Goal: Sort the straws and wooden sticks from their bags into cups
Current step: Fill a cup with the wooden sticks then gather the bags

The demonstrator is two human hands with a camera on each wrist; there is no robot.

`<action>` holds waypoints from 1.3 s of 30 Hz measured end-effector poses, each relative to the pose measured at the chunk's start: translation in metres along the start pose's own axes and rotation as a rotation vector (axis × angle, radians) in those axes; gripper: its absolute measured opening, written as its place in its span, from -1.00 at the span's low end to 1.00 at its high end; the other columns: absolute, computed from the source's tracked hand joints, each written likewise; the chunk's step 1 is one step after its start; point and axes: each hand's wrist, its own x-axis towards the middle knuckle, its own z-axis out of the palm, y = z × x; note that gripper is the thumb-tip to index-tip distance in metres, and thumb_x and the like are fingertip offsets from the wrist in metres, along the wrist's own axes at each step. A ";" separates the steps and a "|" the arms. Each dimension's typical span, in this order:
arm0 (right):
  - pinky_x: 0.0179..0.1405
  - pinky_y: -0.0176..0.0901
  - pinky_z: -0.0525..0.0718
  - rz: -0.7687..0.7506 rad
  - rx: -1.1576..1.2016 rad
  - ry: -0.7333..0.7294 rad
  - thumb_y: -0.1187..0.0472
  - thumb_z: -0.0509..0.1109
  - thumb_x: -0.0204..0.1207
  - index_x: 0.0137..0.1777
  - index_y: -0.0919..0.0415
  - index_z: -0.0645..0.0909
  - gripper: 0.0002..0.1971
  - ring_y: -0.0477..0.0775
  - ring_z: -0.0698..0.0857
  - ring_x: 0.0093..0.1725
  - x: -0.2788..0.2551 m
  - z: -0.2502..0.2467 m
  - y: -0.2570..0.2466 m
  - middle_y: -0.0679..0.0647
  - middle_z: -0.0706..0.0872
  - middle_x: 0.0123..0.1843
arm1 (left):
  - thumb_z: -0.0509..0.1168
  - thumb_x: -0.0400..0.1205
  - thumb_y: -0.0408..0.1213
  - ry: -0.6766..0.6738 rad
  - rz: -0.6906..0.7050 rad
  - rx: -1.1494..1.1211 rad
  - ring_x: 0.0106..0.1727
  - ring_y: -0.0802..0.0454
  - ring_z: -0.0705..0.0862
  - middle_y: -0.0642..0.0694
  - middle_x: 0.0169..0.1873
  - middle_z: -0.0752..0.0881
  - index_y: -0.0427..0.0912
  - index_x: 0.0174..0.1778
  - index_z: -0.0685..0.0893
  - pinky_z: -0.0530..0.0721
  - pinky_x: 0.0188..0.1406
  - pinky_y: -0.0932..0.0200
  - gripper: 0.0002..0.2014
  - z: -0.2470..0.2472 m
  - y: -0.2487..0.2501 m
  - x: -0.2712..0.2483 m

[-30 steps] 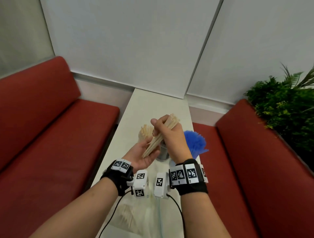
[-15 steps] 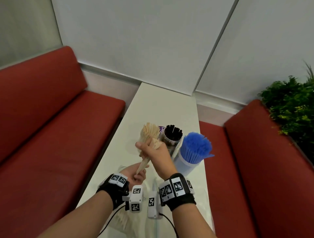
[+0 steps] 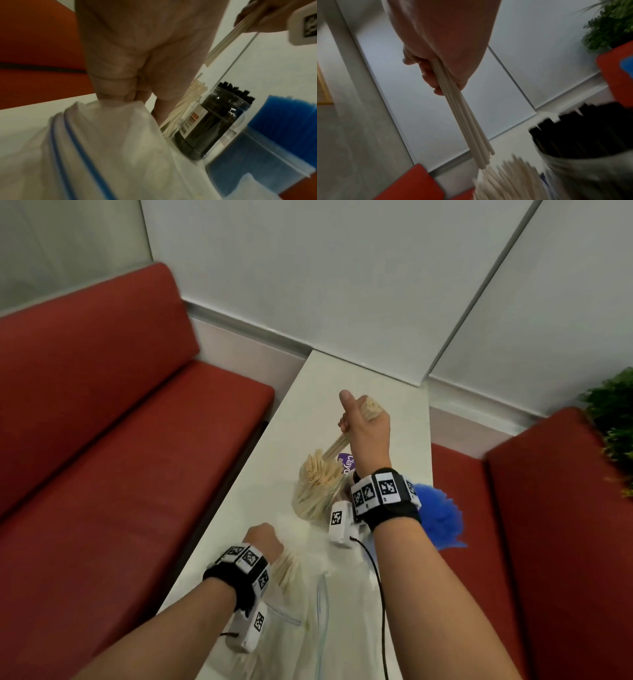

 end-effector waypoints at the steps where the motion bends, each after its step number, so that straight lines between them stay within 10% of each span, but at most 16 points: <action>1: -0.36 -0.19 0.55 0.031 -0.012 0.001 -0.07 0.50 0.65 -0.35 0.41 0.55 -0.45 0.07 0.49 -0.43 0.001 0.003 0.014 0.18 0.56 -0.45 | 0.32 0.63 -0.21 0.000 0.011 0.089 0.13 -0.12 0.76 -0.22 0.12 0.77 -0.34 0.15 0.71 0.67 0.01 0.19 -0.71 0.006 -0.001 0.003; 9: -0.45 -0.26 0.49 0.183 -0.071 0.017 -0.04 0.51 0.65 -0.31 0.42 0.54 -0.47 0.03 0.45 -0.47 0.002 0.013 0.091 0.18 0.53 -0.42 | 0.49 0.46 0.14 -0.042 0.027 0.387 0.26 -0.05 0.70 -0.11 0.21 0.72 -0.20 0.22 0.66 0.67 0.23 0.13 -0.43 0.046 -0.011 0.028; 14: -0.42 -0.29 0.54 0.272 -0.064 0.038 0.02 0.53 0.64 -0.33 0.18 0.46 -0.58 -0.04 0.50 -0.45 0.001 0.018 0.111 0.03 0.54 -0.45 | 0.16 0.73 -0.18 0.068 0.063 0.419 0.41 -0.11 0.54 -0.18 0.38 0.49 -0.19 0.37 0.40 0.49 0.37 0.09 -0.68 0.061 -0.023 0.031; 21: -0.22 0.00 0.65 0.292 -0.141 -0.051 0.03 0.55 0.61 -0.25 0.21 0.51 -0.64 0.03 0.56 -0.35 -0.001 0.028 0.112 0.09 0.61 -0.37 | 0.06 0.75 -0.41 0.050 0.187 0.563 0.34 -0.04 0.63 -0.14 0.31 0.63 -0.23 0.32 0.58 0.58 0.30 0.16 -0.71 0.054 -0.027 0.029; 25: -0.20 -0.30 0.63 0.147 -0.075 0.004 0.21 0.56 0.58 -0.13 0.15 0.60 -0.83 0.00 0.66 -0.24 0.001 0.025 0.098 0.06 0.67 -0.23 | 0.09 0.74 -0.47 0.017 0.155 0.536 0.27 -0.02 0.71 -0.14 0.25 0.72 -0.26 0.27 0.67 0.63 0.21 0.19 -0.70 0.045 -0.025 0.028; 30: -0.39 0.07 0.66 0.109 -0.083 -0.015 0.02 0.43 0.69 -0.07 -0.10 0.62 -0.90 -0.08 0.62 -0.38 -0.003 0.026 0.092 -0.09 0.70 -0.36 | 0.05 0.76 -0.42 0.063 0.134 0.507 0.32 -0.07 0.66 -0.17 0.30 0.66 -0.29 0.33 0.56 0.60 0.26 0.16 -0.72 0.041 -0.028 0.022; 33: -0.40 -0.07 0.58 0.159 -0.132 -0.039 0.06 0.35 0.76 -0.08 -0.03 0.61 -0.84 -0.08 0.56 -0.43 -0.017 0.027 0.111 -0.04 0.70 -0.34 | 0.03 0.77 -0.41 0.112 0.145 0.463 0.28 -0.08 0.67 -0.18 0.27 0.67 -0.30 0.31 0.50 0.59 0.18 0.18 -0.75 0.038 -0.027 0.018; 36: -0.14 0.13 0.73 0.199 -0.177 -0.013 0.06 0.40 0.73 -0.08 -0.01 0.66 -0.86 0.03 0.64 -0.27 -0.022 0.026 0.121 0.13 0.79 -0.17 | 0.08 0.74 -0.40 0.127 0.157 0.387 0.19 -0.13 0.71 -0.22 0.19 0.68 -0.33 0.29 0.46 0.62 0.05 0.14 -0.77 0.033 -0.024 0.015; 39: 0.02 0.09 0.78 0.112 -0.105 0.053 0.14 0.45 0.66 -0.05 -0.06 0.69 -0.93 -0.08 0.71 -0.11 -0.016 0.026 0.109 -0.21 0.78 -0.15 | 0.04 0.77 -0.38 0.131 0.192 0.345 0.16 -0.07 0.73 -0.20 0.18 0.70 -0.32 0.32 0.39 0.62 0.00 0.19 -0.77 0.030 -0.026 0.014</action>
